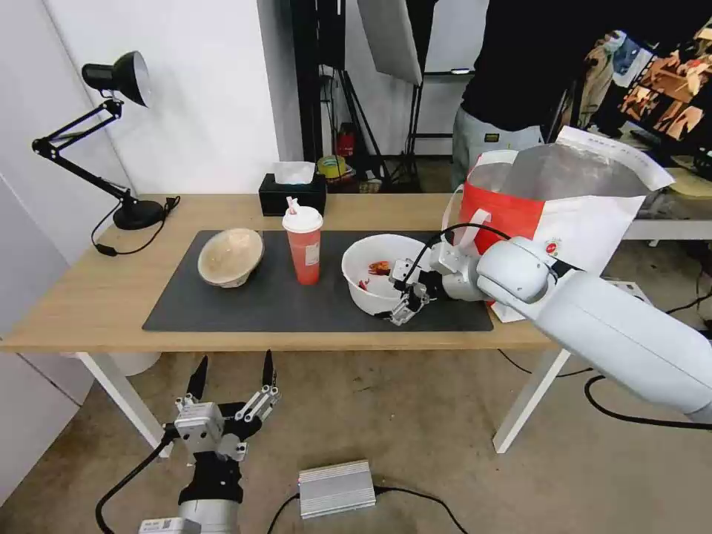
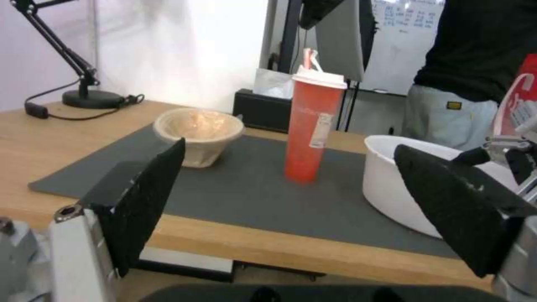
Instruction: Pick up the trash from the table and place it into the takeout bag.
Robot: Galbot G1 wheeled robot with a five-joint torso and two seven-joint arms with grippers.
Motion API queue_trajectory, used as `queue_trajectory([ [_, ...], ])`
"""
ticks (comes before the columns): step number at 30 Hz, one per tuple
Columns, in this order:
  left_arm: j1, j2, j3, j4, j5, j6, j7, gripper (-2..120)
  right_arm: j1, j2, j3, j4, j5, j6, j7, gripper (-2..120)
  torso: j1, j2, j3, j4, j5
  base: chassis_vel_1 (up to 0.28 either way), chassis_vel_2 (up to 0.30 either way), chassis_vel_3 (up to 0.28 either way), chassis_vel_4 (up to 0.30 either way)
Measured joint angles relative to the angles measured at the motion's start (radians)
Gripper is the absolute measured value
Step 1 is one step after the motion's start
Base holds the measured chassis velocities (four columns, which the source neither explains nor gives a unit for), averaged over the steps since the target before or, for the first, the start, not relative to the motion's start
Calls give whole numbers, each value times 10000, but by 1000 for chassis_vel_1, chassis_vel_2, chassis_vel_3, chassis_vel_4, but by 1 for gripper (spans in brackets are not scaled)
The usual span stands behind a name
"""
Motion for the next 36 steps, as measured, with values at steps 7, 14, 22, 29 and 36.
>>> queue_trajectory([
  [7,28,43,-9,6,0,0,0,100,56,72,-54,-187,-56,17,22,96,0,0,0,0,0,0,0,0,0],
  [14,43,42,2,-5,-1,0,-1,100,90,110,-114,-302,-153,-7,-41,75,0,0,0,0,0,0,0,0,0],
  [22,74,38,18,-11,22,-46,-2,100,3,143,-119,-366,-225,-20,-106,46,1,0,0,0,0,0,0,0,0],
  [29,35,47,24,14,26,-60,-16,100,-12,157,-119,-397,-227,-20,-106,18,0,0,0,0,0,0,0,0,0],
  [36,11,51,33,31,27,-71,-23,100,-35,116,-108,-398,-220,-19,-106,0,1,0,0,0,0,0,0,0,0],
])
